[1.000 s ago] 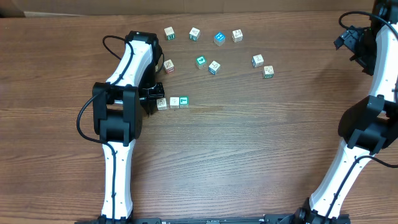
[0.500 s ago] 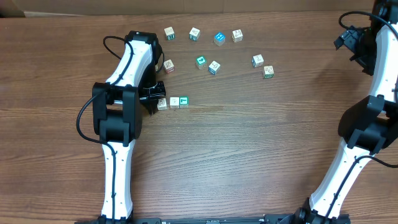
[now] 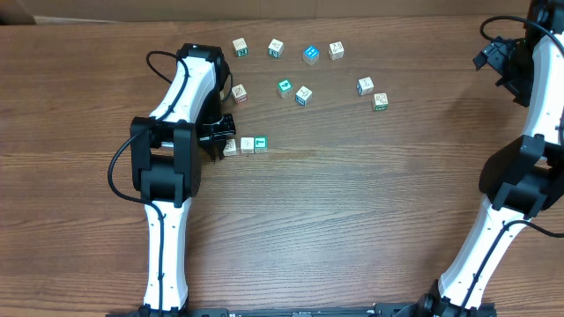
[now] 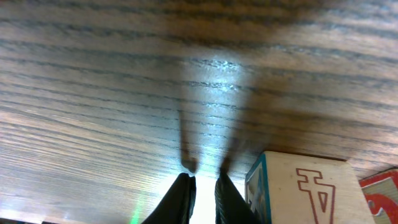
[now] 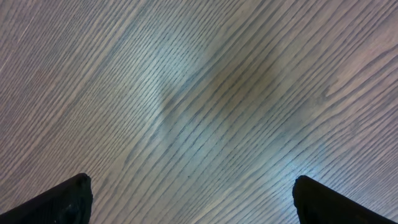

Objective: Form a horizontal line

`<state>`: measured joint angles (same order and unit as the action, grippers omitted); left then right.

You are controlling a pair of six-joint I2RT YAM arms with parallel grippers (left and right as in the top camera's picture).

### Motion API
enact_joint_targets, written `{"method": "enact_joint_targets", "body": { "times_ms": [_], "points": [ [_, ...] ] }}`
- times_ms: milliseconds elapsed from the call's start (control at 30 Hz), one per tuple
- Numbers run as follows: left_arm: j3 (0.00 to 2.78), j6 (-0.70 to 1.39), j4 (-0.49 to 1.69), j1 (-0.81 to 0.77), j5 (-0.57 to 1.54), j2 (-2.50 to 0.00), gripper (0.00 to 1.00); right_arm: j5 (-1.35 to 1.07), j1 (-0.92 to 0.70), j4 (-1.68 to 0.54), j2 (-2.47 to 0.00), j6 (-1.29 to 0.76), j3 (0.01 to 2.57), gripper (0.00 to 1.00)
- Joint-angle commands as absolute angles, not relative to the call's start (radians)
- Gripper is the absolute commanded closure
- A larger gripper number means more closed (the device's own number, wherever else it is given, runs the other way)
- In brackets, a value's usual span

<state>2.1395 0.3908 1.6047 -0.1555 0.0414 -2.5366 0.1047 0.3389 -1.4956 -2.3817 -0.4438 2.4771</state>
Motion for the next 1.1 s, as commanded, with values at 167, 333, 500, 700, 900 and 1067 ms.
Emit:
{"method": "enact_joint_targets", "body": {
  "times_ms": [167, 333, 500, 700, 900, 1067],
  "points": [
    [2.129, 0.435, 1.555, -0.164, 0.053, -2.559, 0.96, 0.107, 0.342, -1.494, -2.365, -0.44, 2.474, 0.0],
    [2.129, 0.435, 1.575, -0.166, 0.073, -2.559, 0.96, 0.106, 0.342, -1.494, -2.365, -0.44, 2.474, 0.0],
    [2.129, 0.436, 1.596, -0.168, 0.073, -2.559, 0.96, 0.106, 0.342, -1.494, -2.365, -0.44, 2.474, 0.0],
    [2.129, 0.45, 1.601, -0.168, 0.071, -2.559, 0.96, 0.106, 0.342, -1.494, -2.365, -0.44, 2.474, 0.0],
    [2.13, 0.442, 1.572, -0.15, 0.038, -2.557, 0.96, 0.106, 0.342, -1.494, -2.365, -0.44, 2.474, 0.0],
    [2.13, 0.442, 1.593, -0.128, 0.026, -2.509, 0.95, 0.106, 0.342, -1.494, -2.365, -0.44, 2.474, 0.0]
  ]
}}
